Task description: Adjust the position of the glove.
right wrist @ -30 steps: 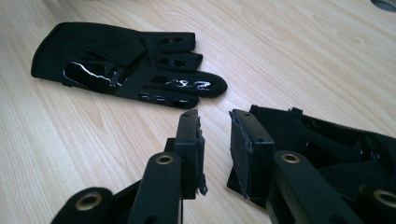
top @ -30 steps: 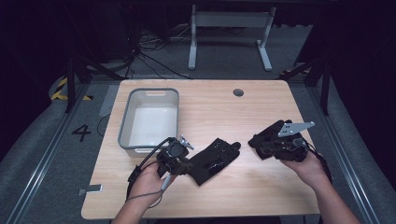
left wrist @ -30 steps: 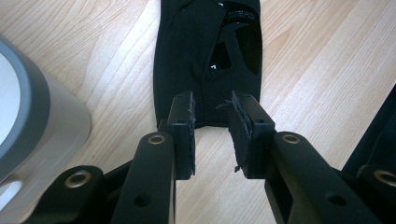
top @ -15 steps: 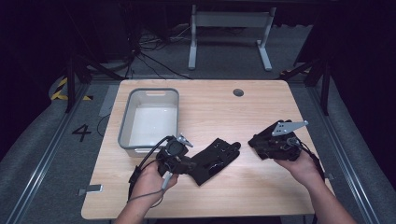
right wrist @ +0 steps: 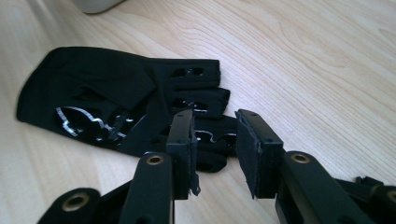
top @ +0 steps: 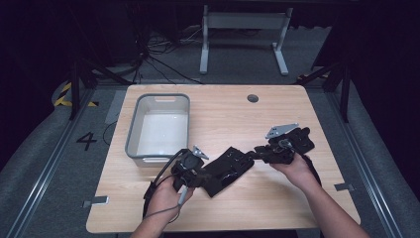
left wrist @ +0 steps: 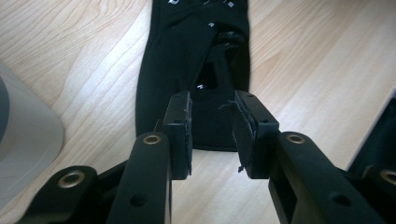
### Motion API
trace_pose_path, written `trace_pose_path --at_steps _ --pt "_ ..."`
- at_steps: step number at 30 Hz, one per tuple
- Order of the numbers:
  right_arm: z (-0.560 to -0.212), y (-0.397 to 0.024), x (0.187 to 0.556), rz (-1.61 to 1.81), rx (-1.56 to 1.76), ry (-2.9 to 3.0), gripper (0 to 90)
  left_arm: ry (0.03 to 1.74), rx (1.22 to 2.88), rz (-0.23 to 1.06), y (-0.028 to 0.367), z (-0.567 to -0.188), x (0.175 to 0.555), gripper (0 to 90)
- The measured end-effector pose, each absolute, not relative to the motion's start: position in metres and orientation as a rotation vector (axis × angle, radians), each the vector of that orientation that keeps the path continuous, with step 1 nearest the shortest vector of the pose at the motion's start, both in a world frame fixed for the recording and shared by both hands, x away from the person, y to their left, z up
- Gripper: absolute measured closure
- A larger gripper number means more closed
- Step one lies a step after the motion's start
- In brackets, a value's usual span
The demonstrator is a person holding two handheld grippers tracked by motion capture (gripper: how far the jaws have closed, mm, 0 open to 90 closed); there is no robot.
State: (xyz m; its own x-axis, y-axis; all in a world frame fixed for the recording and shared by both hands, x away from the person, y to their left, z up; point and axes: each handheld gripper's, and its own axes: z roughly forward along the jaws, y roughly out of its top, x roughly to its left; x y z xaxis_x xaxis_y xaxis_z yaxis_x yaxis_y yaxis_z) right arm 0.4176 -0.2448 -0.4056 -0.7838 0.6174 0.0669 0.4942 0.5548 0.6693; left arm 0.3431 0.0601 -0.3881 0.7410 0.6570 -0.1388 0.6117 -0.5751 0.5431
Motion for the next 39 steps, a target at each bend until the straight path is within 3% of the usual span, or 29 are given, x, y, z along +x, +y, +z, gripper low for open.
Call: trace_pose_path --at_steps 20,28,39 --pt "-0.442 -0.236 0.454 0.860 1.086 2.673 63.5 1.050 2.422 0.013 0.059 -0.416 0.353 64.1" --pt "-0.442 -0.234 0.453 0.860 1.079 2.700 77.4 1.061 2.411 0.018 0.058 -0.418 0.353 59.5" --pt "-0.441 -0.231 0.451 0.841 1.050 2.700 79.4 1.057 2.466 -0.006 0.042 -0.435 0.355 49.5"
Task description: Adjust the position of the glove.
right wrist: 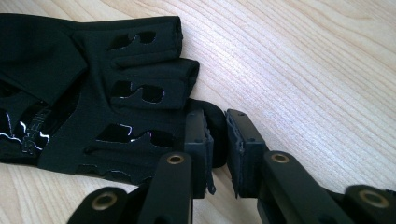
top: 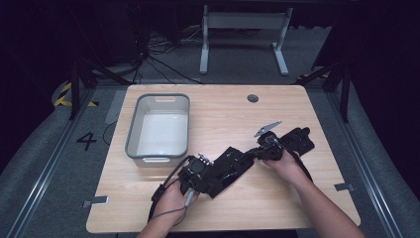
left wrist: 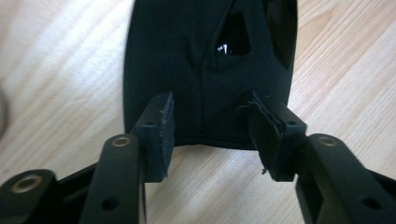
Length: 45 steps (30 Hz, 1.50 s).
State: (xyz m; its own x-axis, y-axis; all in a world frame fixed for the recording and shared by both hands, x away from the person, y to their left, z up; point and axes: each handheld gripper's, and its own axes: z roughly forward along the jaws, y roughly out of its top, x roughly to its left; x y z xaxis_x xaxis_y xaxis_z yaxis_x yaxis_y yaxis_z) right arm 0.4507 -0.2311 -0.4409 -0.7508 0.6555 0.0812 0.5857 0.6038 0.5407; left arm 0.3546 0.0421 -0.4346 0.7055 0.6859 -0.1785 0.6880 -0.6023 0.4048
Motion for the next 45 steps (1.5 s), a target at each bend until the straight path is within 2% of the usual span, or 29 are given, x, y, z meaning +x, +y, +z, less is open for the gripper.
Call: trace_pose_path --at_steps 3,6,10,13,16,23,31,45 --pt "-0.441 -0.231 0.451 0.842 1.056 2.698 79.4 1.038 2.489 0.000 0.039 -0.438 0.354 47.3" --pt "-0.441 -0.231 0.451 0.840 1.051 2.697 79.4 1.038 2.491 0.023 0.039 -0.439 0.353 49.2" --pt "-0.440 -0.230 0.450 0.827 1.045 2.691 79.3 1.023 2.525 0.148 0.036 -0.439 0.350 65.8" --pt "-0.440 -0.229 0.449 0.819 1.039 2.689 79.4 1.030 2.510 0.141 0.038 -0.440 0.351 77.7" --pt "-0.439 -0.227 0.447 0.804 1.031 2.683 80.0 1.033 2.513 0.135 0.037 -0.439 0.351 83.5" --pt "-0.428 -0.232 0.440 0.834 1.015 2.663 82.1 0.987 2.506 0.090 0.038 -0.427 0.347 85.2" --pt "-0.404 -0.248 0.413 0.935 0.987 2.614 81.9 0.932 2.470 0.101 0.046 -0.406 0.342 84.8" --pt "-0.379 -0.283 0.333 1.057 0.966 2.538 81.4 0.813 2.515 0.110 0.034 -0.397 0.349 84.4"
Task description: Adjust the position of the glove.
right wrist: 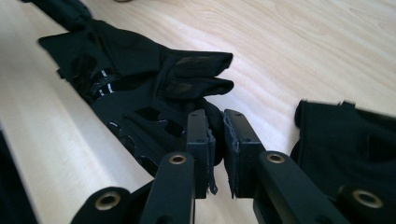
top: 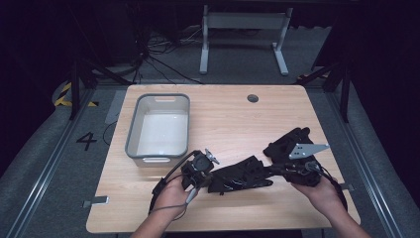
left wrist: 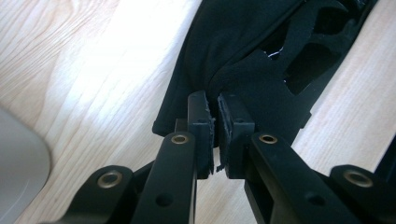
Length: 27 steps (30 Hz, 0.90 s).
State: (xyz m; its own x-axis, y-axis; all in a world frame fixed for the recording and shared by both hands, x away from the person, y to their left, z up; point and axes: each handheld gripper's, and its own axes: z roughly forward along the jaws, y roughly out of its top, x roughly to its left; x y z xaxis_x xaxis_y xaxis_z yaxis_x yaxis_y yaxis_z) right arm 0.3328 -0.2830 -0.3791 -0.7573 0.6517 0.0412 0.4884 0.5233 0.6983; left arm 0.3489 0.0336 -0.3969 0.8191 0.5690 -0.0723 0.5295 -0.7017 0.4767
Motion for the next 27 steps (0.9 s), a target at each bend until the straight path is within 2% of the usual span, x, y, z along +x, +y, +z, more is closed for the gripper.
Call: trace_pose_path --at_steps 8,18,20,22,24,27 --pt "-0.385 -0.290 0.300 1.040 0.993 2.527 81.1 0.749 2.569 0.120 0.022 -0.400 0.351 84.5" --pt "-0.407 -0.290 0.287 0.961 1.076 2.547 80.1 0.718 2.645 0.091 0.008 -0.413 0.355 84.3" --pt "-0.412 -0.289 0.284 0.946 1.095 2.563 78.9 0.719 2.662 0.063 0.008 -0.416 0.355 82.3" --pt "-0.413 -0.289 0.283 0.929 1.101 2.570 78.3 0.724 2.668 0.055 0.008 -0.416 0.356 74.0" --pt "-0.413 -0.291 0.280 0.926 1.117 2.564 74.3 0.733 2.652 0.023 0.010 -0.415 0.357 71.2" --pt "-0.410 -0.294 0.281 0.957 1.111 2.547 74.5 0.739 2.638 0.019 0.011 -0.413 0.356 71.0"
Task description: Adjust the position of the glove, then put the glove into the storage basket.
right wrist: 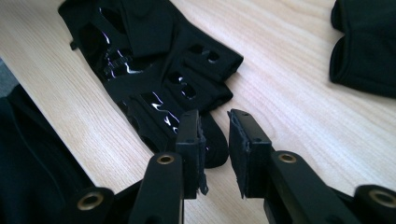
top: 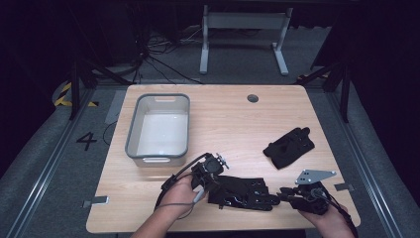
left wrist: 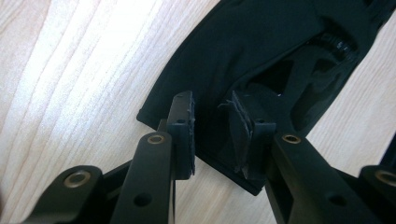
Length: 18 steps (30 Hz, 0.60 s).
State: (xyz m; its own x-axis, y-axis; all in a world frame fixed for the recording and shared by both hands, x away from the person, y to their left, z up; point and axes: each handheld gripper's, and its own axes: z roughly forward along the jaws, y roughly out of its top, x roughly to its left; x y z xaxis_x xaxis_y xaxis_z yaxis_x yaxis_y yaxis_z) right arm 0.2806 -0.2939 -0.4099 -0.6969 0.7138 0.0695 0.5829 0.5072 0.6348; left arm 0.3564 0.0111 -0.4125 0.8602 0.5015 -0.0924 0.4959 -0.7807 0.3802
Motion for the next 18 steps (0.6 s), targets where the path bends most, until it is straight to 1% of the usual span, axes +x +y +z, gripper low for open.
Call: trace_pose_path --at_steps 3,8,10,11,13,15,16,18 --pt "-0.410 -0.295 0.283 0.959 1.106 2.550 75.6 0.734 2.630 0.028 0.010 -0.410 0.354 73.1" --pt "-0.408 -0.300 0.288 0.981 1.101 2.519 76.5 0.728 2.574 0.048 0.011 -0.403 0.350 73.4" --pt "-0.405 -0.306 0.291 1.000 1.106 2.486 76.3 0.742 2.495 0.075 0.015 -0.394 0.349 72.7" --pt "-0.404 -0.308 0.292 1.007 1.109 2.475 76.0 0.742 2.495 0.075 0.015 -0.394 0.349 71.7" --pt "-0.402 -0.312 0.295 1.018 1.121 2.459 74.9 0.755 2.422 0.099 0.018 -0.386 0.348 68.8" --pt "-0.401 -0.316 0.296 1.026 1.123 2.443 74.7 0.761 2.401 0.108 0.019 -0.384 0.348 63.9" --pt "-0.401 -0.316 0.296 1.026 1.123 2.443 74.7 0.769 2.387 0.114 0.019 -0.383 0.348 63.9" --pt "-0.401 -0.321 0.298 1.017 1.137 2.430 74.8 0.776 2.352 0.136 0.021 -0.380 0.348 61.2"
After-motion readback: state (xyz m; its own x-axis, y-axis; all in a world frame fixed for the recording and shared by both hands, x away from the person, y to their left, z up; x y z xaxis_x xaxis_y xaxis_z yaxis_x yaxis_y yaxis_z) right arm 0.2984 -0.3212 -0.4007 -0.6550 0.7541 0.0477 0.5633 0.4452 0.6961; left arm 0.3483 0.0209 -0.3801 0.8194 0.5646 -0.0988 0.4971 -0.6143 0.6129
